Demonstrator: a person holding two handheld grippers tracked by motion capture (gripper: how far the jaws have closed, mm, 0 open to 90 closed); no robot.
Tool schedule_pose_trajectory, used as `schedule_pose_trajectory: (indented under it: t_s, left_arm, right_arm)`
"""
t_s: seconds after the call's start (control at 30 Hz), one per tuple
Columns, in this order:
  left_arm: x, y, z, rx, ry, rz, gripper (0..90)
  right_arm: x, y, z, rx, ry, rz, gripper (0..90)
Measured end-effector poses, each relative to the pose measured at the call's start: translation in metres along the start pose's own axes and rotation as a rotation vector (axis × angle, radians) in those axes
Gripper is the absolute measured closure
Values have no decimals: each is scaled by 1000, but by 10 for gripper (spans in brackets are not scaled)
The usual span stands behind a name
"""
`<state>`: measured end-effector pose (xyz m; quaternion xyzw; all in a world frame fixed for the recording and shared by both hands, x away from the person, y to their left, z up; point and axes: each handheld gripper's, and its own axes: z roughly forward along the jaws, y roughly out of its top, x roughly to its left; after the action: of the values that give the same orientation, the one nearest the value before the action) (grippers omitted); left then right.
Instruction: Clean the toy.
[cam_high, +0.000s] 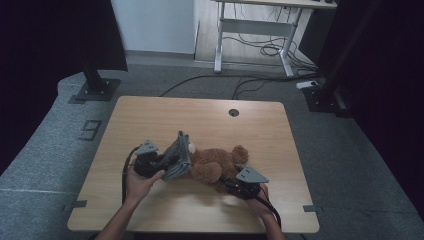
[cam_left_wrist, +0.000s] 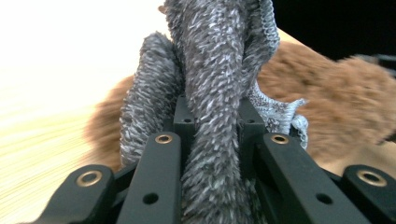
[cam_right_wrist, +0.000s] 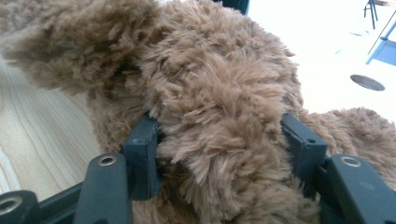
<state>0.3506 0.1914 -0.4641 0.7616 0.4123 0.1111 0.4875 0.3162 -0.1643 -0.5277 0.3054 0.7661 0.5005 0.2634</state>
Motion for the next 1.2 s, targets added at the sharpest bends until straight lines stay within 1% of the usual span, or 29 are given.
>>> schedule_pose_trajectory:
  t_s: [0.1, 0.13, 0.23, 0.37, 0.5, 0.57, 0.63, 0.73, 0.8, 0.87, 0.93, 1.07, 1.13, 1.2]
  left_arm:
    - [17, -8, -3, 4, 14, -50, 753]
    - [25, -14, -3, 6, 12, -82, 753]
    - [34, -22, -2, 13, 23, -111, 753]
    - [40, -29, -1, 32, 42, -124, 753]
    - [37, -27, -3, 29, 45, -105, 753]
    - [35, -26, -5, 24, 41, -102, 752]
    - [35, -26, -10, 21, 46, -94, 751]
    - [36, -28, -21, 29, 75, -75, 746]
    - [38, -31, -30, 35, 86, -75, 740]
    - [39, -34, -38, 37, 106, -68, 733]
    - [40, -38, -46, 50, 120, -60, 725]
    - [41, -49, -56, 97, 171, -30, 707]
    - [42, -53, -59, 109, 189, -23, 697]
    - [43, -58, -60, 138, 204, -19, 686]
  right_arm:
    - [0, 0, 0, 0, -1, -2, 412]
    - [0, 0, 0, 1, 0, -1, 412]
    - [-1, 0, 0, 1, 0, 1, 411]
    - [-3, -1, 0, -3, -7, 6, 411]
    - [-5, -1, 0, -1, -10, 11, 410]
    - [-5, -2, -1, -2, -11, 16, 410]
    - [-6, -2, -2, -1, -12, 14, 409]
    - [-8, -2, -3, -3, -17, 21, 406]
    - [-10, -3, -4, -4, -19, 27, 405]
    - [-11, -3, -5, -3, -20, 33, 404]
    - [-12, -3, -5, -1, -21, 33, 404]
    - [-10, -2, -6, 0, -24, 26, 404]
    - [-10, -2, -5, -1, -23, 27, 403]
    - [-11, -2, -5, -1, -22, 31, 402]
